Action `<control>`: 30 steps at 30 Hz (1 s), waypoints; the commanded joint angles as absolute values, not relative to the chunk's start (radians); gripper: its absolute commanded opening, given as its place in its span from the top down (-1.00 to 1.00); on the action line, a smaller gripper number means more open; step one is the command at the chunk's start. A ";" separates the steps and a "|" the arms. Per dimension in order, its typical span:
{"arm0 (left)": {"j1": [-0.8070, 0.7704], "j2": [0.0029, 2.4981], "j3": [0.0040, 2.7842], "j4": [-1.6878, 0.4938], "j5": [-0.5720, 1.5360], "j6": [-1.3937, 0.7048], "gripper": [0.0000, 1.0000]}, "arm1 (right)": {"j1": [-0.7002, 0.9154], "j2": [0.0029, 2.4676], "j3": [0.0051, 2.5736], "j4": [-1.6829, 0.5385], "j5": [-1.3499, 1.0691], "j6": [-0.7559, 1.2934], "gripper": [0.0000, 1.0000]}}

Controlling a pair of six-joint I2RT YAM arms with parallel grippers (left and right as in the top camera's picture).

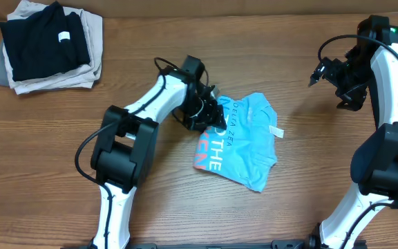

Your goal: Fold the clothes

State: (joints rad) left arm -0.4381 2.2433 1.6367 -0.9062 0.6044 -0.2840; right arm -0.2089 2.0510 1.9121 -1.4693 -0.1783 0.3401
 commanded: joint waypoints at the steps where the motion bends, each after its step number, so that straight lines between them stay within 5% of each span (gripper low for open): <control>1: -0.478 2.268 1.617 -0.907 0.524 -0.325 0.34 | -0.207 2.025 1.930 -1.468 -0.176 0.342 -1.00; 4: -0.477 2.268 1.619 -0.901 0.520 -0.355 0.90 | -0.207 2.025 1.930 -1.468 -0.176 0.342 -1.00; 5: -0.473 2.268 1.621 -0.898 0.517 -0.361 0.92 | -0.207 2.025 1.930 -1.468 -0.176 0.342 -1.00; 15: -0.364 2.268 1.763 -0.974 0.392 -0.310 0.92 | -0.207 2.025 1.930 -1.468 -0.176 0.342 -1.00; 30: -0.136 2.268 1.946 -0.879 -0.216 0.056 0.92 | -0.207 2.025 1.930 -1.468 -0.176 0.342 -1.00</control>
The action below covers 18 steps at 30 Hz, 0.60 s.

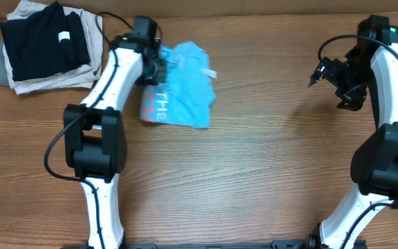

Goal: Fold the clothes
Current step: 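Carry the shirt bundle with the left gripper to the upper-left clothes stack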

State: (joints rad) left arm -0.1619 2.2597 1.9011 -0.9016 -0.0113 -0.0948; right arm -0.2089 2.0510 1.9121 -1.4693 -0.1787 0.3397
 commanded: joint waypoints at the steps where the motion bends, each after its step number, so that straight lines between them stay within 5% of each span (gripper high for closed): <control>1: -0.129 2.268 1.960 -0.876 -0.246 0.062 0.92 | -0.207 2.025 1.930 -1.468 -0.176 0.342 -1.00; 18: 0.003 2.268 2.385 -0.884 -0.333 0.067 0.92 | -0.207 2.025 1.930 -1.468 -0.176 0.342 -1.00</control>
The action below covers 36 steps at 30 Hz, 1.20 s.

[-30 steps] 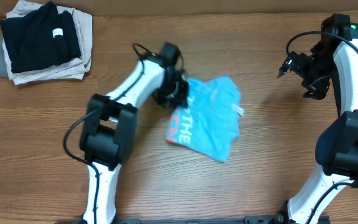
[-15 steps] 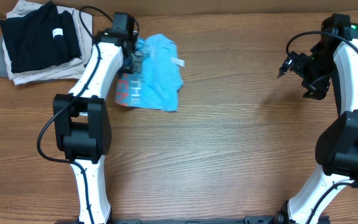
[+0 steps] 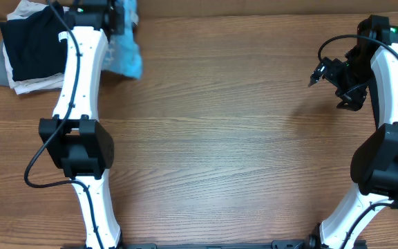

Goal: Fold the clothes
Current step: 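Carry the shirt bundle with the left gripper to the upper-left clothes stack, then place the shirt on top of the stack and press it down with the left gripper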

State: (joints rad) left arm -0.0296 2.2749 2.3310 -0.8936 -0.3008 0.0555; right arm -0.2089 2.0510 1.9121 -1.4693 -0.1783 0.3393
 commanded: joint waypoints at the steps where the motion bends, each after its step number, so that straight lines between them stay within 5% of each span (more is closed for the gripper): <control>1: 0.011 2.268 2.385 -0.881 -0.333 0.067 0.92 | -0.207 2.025 1.930 -1.468 -0.176 0.342 -1.00; 25: 0.374 2.269 2.351 -0.842 -0.218 -0.023 0.91 | -0.207 2.025 1.930 -1.468 -0.176 0.342 -1.00; 32: 0.415 2.269 2.237 -0.722 -0.205 -0.022 0.70 | -0.207 2.025 1.930 -1.468 -0.176 0.342 -1.00; 36: 0.433 2.272 2.151 -0.587 -0.212 -0.020 0.79 | -0.207 2.025 1.930 -1.468 -0.176 0.342 -1.00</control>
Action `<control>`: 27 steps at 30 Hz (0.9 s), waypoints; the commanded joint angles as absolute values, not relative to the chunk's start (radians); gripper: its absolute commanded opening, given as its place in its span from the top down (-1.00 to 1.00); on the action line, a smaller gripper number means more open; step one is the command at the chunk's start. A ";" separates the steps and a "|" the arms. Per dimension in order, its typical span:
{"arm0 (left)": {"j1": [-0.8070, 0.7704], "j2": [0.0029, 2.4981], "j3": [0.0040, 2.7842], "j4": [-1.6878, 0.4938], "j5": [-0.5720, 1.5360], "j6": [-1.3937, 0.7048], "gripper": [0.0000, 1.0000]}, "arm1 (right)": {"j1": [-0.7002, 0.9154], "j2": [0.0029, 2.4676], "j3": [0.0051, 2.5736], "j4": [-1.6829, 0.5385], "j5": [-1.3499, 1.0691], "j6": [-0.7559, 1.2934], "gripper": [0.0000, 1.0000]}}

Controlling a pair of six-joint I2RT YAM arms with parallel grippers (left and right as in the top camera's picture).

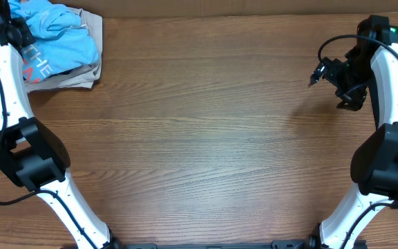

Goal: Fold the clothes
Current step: 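Place the shirt on top of the stack and press it down with the left gripper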

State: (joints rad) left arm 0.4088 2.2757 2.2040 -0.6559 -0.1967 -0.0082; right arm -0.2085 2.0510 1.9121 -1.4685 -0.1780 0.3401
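Observation:
The light blue shirt (59,40), with red and white lettering, lies crumpled on top of the stack of folded clothes (81,77) in the far left corner. My left gripper (18,26) sits at the shirt's left edge, where the cloth bunches up against it, and it looks shut on the fabric. The black garment of the stack is hidden under the blue shirt. My right gripper (316,75) hangs at the far right, away from all clothes, holding nothing; its fingers are too small to read.
Only a beige layer shows beneath the blue shirt at the stack's right and front edges. The table's back edge (220,15) runs just behind the stack. The bases of both arms stand at the near edge.
My left gripper has moved further left with the blue shirt, from beside the stack's right edge to over it. The shirt now rests spread on top of the stack. The right arm is unchanged.
At first my left gripper held the blue shirt's left edge at the table's middle. Then the shirt was up and to the left, then bunched beside the stack at the back. Now it lies on the stack, covering the black garment. The right arm never moved.

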 commanded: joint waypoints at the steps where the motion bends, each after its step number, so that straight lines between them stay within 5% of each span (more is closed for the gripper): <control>1: 0.439 2.278 2.127 -0.541 -0.214 -0.010 0.76 | -0.207 2.025 1.930 -1.468 -0.176 0.342 -1.00; 8: 0.477 2.302 2.115 -0.524 -0.237 0.000 -0.45 | -0.207 2.025 1.930 -1.468 -0.176 0.342 -1.00; 13: 0.476 2.277 2.186 -0.607 -0.249 -0.006 -0.55 | -0.207 2.025 1.930 -1.468 -0.176 0.342 -1.00; 17: 0.453 2.251 2.280 -0.694 -0.199 -0.077 -0.46 | -0.207 2.025 1.930 -1.468 -0.176 0.342 -1.00; 21: 0.414 2.246 2.357 -0.776 -0.066 -0.094 -0.15 | -0.207 2.025 1.930 -1.468 -0.176 0.342 -1.00; 26: 0.336 2.263 2.343 -0.862 -0.023 -0.151 0.85 | -0.207 2.025 1.930 -1.468 -0.176 0.342 -1.00; 27: 0.324 2.272 2.333 -0.876 -0.026 -0.168 0.92 | -0.207 2.025 1.930 -1.468 -0.176 0.342 -1.00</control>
State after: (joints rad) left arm 0.3725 2.2753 2.3394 -0.8402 -0.0772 -0.1013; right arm -0.2089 2.0510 1.9121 -1.4689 -0.1791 0.3393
